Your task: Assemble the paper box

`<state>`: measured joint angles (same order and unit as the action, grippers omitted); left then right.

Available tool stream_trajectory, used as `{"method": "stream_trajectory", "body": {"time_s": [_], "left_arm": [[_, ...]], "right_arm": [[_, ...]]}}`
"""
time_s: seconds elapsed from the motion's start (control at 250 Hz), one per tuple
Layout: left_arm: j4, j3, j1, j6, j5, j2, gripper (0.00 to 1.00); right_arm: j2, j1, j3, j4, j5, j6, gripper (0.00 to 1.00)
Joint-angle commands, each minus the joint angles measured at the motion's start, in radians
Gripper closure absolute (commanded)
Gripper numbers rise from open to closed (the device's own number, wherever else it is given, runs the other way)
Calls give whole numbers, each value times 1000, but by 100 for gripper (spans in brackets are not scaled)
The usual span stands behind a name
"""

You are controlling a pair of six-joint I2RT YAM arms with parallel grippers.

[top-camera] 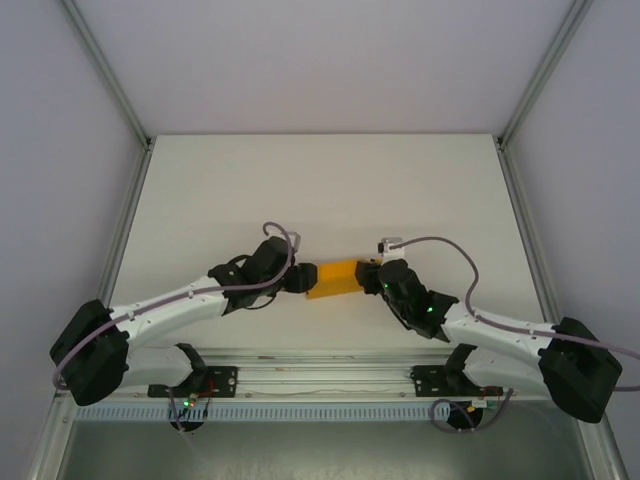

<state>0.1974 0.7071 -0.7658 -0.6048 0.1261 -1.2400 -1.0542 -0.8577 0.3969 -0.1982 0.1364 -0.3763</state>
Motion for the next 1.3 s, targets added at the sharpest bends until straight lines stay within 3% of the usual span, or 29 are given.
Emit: {"method": "stream_trajectory", "body": {"time_s": [0.0, 0.064, 0.244, 0.284, 0.356, 0.528, 0.572, 0.648, 0.803, 1.031, 1.123, 1.295], "left_arm": [[98, 90, -10, 47, -11, -18, 20], [121, 147, -9, 77, -41, -28, 0], [232, 307, 6, 106, -199, -71, 0], [245, 325, 19, 110, -229, -75, 0], [249, 340, 64, 120, -262, -72, 0], [171, 289, 214, 171, -331, -22, 0], [128, 247, 259, 166, -365, 4, 0], [75, 183, 360, 156, -311, 43, 0], [92, 112, 456, 148, -340, 100, 0], [93, 45, 471, 156, -362, 172, 0], [80, 27, 473, 151, -356, 181, 0], [79, 22, 472, 160, -355, 177, 0]], "right_arm": [[28, -10, 50, 205, -34, 5, 52], [36, -10, 95, 232, -31, 17, 42], [39, -9, 224, 287, 51, 80, 24], [38, -8, 247, 287, 31, 145, 19], [28, -6, 292, 312, -81, 315, 0], [-39, -4, 412, 586, -529, 966, 0], [-75, -6, 458, 685, -593, 1107, 0], [-162, -3, 552, 819, -597, 1277, 0], [-396, -1, 753, 1008, -455, 1394, 0], [-599, -2, 868, 988, -342, 1472, 1], [-686, 0, 933, 1041, -317, 1487, 4], [-814, -2, 1031, 1116, -328, 1468, 21]]}}
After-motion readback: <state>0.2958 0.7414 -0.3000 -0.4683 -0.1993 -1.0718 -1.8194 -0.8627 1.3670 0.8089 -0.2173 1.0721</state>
